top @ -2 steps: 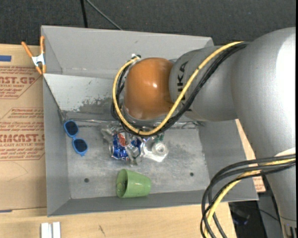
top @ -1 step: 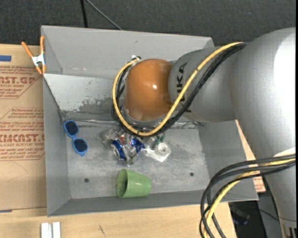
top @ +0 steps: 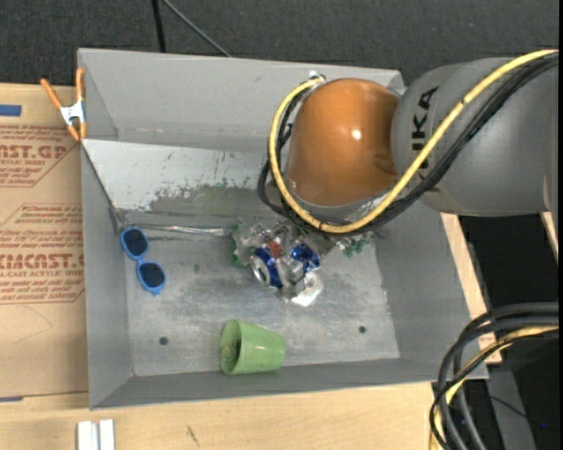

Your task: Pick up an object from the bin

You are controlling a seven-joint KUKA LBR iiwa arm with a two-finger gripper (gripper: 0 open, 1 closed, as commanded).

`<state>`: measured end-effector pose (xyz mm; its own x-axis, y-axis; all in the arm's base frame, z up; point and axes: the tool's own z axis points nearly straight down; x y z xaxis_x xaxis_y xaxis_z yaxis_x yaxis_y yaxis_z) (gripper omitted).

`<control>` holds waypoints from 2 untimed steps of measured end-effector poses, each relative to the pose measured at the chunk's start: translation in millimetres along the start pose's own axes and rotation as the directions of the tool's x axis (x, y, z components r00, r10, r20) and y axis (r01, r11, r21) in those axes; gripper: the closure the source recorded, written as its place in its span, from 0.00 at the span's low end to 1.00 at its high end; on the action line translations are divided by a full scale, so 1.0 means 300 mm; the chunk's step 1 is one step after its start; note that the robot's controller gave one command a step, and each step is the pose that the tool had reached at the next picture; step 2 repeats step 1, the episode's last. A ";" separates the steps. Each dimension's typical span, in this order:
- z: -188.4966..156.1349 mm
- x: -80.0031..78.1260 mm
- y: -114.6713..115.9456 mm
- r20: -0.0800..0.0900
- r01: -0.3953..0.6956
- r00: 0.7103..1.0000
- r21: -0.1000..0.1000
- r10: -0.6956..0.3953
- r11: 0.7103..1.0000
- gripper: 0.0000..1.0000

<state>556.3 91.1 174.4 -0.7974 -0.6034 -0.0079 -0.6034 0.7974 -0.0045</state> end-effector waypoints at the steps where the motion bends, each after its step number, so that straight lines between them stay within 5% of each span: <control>1: -0.418 -0.082 -0.038 0.004 -0.081 0.997 0.001 0.081 0.997 1.00; 2: -0.418 -0.082 -0.038 0.004 -0.081 0.997 0.001 0.081 0.997 1.00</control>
Offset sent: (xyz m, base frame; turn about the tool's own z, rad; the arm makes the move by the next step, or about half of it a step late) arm 0.0230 0.0046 0.1204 0.0808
